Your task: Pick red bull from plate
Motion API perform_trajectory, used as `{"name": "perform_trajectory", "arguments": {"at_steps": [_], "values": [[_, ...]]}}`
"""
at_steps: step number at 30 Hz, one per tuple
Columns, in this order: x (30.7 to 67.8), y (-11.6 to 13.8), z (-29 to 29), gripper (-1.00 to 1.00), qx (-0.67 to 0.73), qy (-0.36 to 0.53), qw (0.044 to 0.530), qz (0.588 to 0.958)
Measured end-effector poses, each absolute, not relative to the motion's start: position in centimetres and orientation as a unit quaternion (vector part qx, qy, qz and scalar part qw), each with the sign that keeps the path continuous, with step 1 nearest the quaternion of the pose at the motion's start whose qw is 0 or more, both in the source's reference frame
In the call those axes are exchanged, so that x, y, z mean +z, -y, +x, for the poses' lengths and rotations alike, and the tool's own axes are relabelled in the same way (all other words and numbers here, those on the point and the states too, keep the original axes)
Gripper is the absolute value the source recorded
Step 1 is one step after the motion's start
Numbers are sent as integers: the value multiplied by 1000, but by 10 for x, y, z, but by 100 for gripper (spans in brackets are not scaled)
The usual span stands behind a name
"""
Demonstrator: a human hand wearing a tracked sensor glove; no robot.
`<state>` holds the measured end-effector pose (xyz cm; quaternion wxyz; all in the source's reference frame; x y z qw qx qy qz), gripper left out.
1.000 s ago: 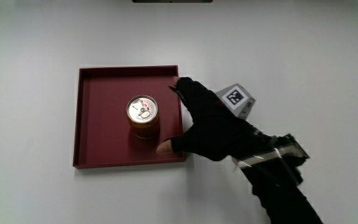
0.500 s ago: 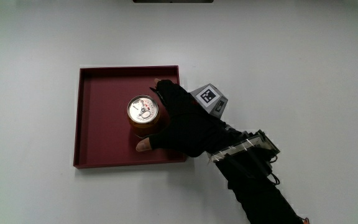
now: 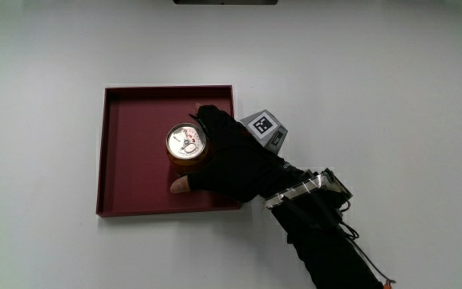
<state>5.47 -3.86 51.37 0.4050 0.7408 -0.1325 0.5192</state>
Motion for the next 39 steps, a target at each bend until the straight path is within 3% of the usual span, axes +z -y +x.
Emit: {"name": "perform_trajectory", "arguments": {"at_steps": [1,2,3,5,7,9,10,12,13,14,15,16,18,19,21,22,23,24,25,34,39], "values": [[517,38,56,20,514,118,370,765],[515,38,55,23,532,133,394,738],[518,38,57,27,526,116,364,760],[513,38,57,33,533,112,352,761],[516,38,57,40,547,120,374,739],[517,37,59,47,540,100,331,767],[517,38,58,50,547,112,359,748],[514,37,57,57,527,93,363,763],[516,37,59,60,539,88,324,773],[518,38,60,63,541,87,321,772],[517,38,59,67,547,102,350,754],[516,37,60,70,538,88,316,777],[517,37,60,77,552,97,347,752],[515,37,60,80,545,84,318,772],[512,37,59,87,542,94,311,775],[516,36,60,90,552,100,340,755],[510,36,60,93,547,92,306,774],[516,36,60,97,557,100,335,753],[515,36,60,100,558,101,333,753],[510,36,67,100,582,116,314,741],[485,40,77,100,592,135,301,736]]}}
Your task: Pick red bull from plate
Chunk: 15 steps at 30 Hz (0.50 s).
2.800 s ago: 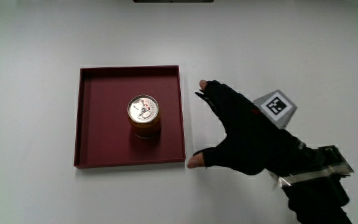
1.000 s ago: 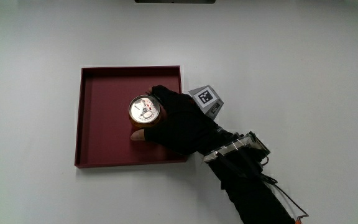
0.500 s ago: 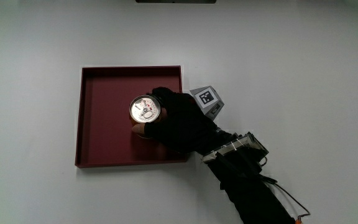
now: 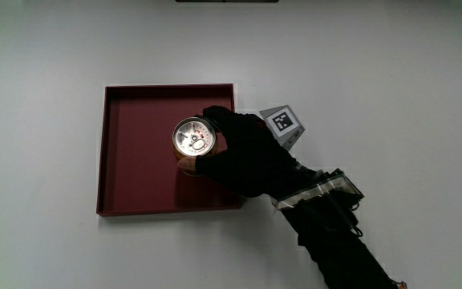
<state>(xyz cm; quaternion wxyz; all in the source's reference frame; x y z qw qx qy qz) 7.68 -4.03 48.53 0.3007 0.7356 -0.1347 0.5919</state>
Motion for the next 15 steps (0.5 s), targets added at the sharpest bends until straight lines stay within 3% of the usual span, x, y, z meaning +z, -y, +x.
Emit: {"name": "perform_trajectory", "arguments": {"at_steps": [11,14,15], "values": [[425,29,104,100,557,163,293,760],[418,23,114,100,520,173,287,786],[416,20,118,100,469,184,281,816]]}}
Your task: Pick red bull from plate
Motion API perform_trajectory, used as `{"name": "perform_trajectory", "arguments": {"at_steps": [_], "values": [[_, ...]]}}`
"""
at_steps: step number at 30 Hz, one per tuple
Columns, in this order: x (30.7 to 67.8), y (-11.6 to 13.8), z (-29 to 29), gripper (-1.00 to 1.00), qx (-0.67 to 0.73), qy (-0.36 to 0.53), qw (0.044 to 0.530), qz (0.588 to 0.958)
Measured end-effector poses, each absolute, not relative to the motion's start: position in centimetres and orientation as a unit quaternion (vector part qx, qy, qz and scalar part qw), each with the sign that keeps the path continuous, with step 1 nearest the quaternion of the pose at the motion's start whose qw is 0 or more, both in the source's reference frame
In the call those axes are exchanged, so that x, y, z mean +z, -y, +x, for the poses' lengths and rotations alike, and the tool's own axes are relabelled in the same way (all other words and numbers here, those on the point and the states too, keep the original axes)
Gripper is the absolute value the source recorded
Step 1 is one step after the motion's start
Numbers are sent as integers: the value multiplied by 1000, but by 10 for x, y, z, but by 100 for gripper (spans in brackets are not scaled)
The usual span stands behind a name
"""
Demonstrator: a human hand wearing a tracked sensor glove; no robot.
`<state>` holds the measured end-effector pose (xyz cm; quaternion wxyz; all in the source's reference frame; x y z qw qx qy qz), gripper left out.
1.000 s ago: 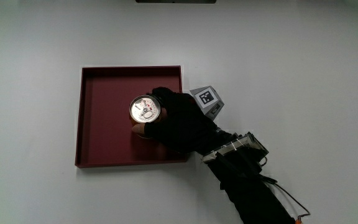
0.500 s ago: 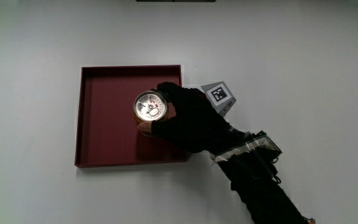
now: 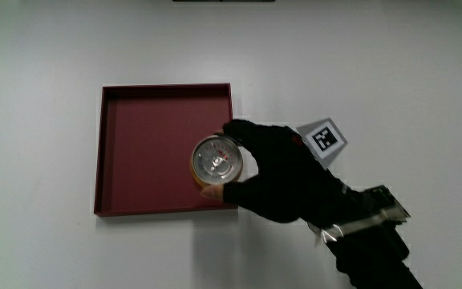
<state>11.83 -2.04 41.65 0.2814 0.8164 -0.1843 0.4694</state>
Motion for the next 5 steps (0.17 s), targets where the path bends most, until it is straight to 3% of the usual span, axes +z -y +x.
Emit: {"name": "perform_trajectory", "arguments": {"at_steps": [1,2,3,4,5], "values": [[416,18,120,100,491,211,257,806],[412,17,120,100,481,289,176,808],[410,10,125,100,448,194,278,827],[410,9,122,100,531,276,201,776],[407,4,122,100,561,240,235,757]]}}
